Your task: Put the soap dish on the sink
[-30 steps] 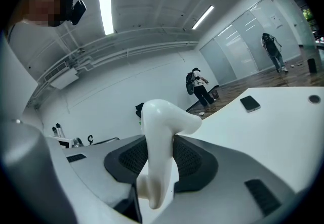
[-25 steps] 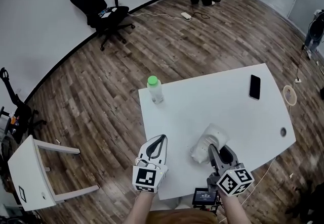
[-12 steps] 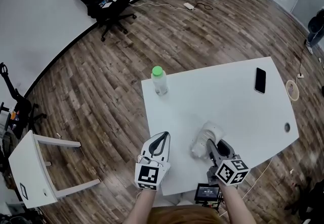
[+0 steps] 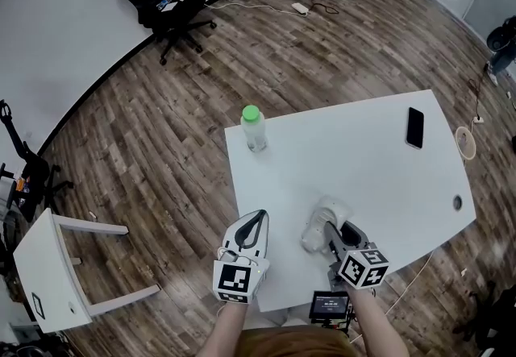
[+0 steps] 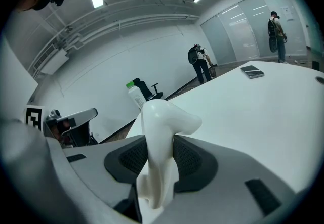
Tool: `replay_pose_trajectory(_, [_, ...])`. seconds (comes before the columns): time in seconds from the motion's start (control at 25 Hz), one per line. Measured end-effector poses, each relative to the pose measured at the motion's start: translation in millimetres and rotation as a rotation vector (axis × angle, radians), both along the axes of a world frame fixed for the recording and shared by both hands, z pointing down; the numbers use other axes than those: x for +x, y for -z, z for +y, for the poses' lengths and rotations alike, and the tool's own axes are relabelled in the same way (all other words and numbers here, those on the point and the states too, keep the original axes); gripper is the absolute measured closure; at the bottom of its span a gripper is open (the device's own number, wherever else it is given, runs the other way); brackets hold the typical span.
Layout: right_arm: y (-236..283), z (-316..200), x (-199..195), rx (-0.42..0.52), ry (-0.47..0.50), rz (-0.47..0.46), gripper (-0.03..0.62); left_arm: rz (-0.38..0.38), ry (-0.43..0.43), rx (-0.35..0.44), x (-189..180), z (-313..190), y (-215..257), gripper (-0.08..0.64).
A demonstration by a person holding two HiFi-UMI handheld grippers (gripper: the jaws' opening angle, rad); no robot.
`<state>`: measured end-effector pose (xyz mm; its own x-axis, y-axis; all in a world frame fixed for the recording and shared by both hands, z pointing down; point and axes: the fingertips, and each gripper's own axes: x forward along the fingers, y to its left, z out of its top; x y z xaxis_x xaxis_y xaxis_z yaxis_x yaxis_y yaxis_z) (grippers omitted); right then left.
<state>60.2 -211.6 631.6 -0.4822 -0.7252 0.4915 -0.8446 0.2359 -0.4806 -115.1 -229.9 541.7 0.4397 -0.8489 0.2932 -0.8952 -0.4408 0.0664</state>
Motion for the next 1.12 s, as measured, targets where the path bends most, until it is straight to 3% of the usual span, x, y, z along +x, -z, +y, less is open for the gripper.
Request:
replay_pose_trajectory(0.4, [-16, -4, 0, -0.039, 0.002, -0.038, 0.443, 0.018, -0.001, -0.008, 2, -3, -1, 0.552])
replay_pose_trajectory(0.68, [-36, -5, 5, -0.149, -0.041, -0.143, 0.445, 0.018, -0.009, -0.012, 7, 0, -4, 0.552])
replay_pose_trajectory(1.12, [-43, -5, 8, -0.199, -0.027, -0.162, 0.443, 0.021, -0.008, -0.015, 6, 3, -5, 0.552])
